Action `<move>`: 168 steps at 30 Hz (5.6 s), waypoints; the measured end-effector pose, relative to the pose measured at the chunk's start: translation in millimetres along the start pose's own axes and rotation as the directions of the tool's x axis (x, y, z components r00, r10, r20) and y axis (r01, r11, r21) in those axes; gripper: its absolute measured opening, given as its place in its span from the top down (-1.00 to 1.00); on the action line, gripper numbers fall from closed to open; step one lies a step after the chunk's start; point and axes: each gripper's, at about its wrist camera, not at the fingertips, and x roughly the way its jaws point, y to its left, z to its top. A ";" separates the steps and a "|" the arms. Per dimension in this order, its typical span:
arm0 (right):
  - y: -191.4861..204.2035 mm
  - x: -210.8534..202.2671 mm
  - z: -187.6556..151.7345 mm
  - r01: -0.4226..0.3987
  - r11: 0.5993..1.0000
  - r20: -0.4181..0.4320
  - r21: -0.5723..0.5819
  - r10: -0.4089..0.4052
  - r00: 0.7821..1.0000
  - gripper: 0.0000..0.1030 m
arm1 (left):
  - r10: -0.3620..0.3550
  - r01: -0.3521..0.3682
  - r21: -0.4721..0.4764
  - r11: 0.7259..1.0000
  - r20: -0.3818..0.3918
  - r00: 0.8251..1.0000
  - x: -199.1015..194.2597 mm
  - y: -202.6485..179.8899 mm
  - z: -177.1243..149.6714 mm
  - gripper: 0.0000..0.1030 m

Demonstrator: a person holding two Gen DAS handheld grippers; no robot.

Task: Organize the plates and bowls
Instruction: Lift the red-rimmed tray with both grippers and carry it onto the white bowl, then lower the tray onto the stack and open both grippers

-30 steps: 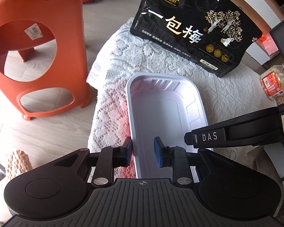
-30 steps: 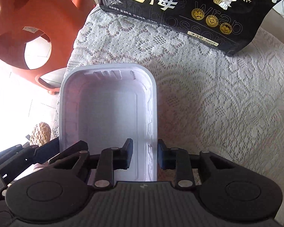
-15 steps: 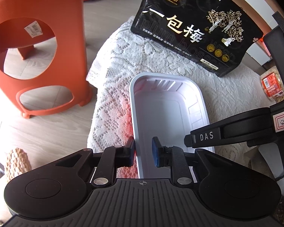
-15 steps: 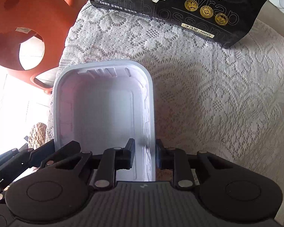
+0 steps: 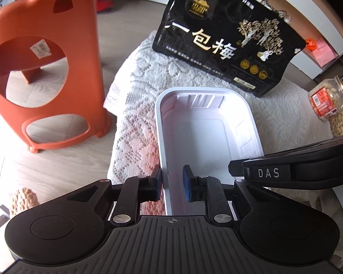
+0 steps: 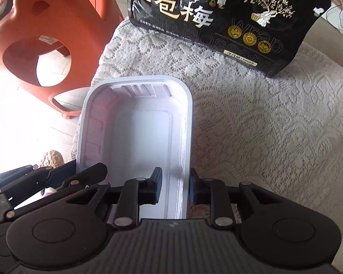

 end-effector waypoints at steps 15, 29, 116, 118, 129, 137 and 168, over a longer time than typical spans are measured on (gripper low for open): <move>-57.9 -169.6 -110.1 -0.155 0.987 0.289 -0.040 0.160 0.944 0.57 | -0.211 0.190 0.134 0.973 0.158 0.965 -149.8 -81.1 -43.4 0.50; -140.8 -141.8 -182.6 -0.187 0.973 0.197 0.137 0.159 0.967 0.57 | -0.233 0.236 0.225 0.945 -0.040 0.972 -99.0 -137.9 -107.6 0.57; -157.9 -183.5 -197.2 -0.151 0.975 0.443 0.164 0.064 0.894 0.11 | -0.204 0.199 0.226 0.953 -0.004 0.979 -91.2 -124.9 -94.4 0.58; -161.5 -185.5 -198.9 -0.187 0.967 0.453 0.172 0.091 0.887 0.11 | -0.189 0.187 0.226 0.956 -0.013 0.982 -85.9 -124.6 -93.9 0.63; -136.9 -158.5 -189.4 -0.247 0.962 0.372 0.116 0.189 0.909 0.36 | -0.241 0.243 0.198 0.949 -0.036 0.970 -88.3 -123.3 -96.4 0.61; -151.3 -158.4 -190.3 -0.223 0.964 0.358 0.146 0.158 0.920 0.60 | -0.303 0.313 0.168 0.935 -0.079 0.950 -82.4 -123.8 -96.3 0.59; -141.1 -209.7 -322.6 -0.199 0.980 0.718 -0.011 0.147 0.680 0.10 | -0.152 0.010 0.279 0.960 0.493 0.857 -203.7 -160.2 -247.6 0.64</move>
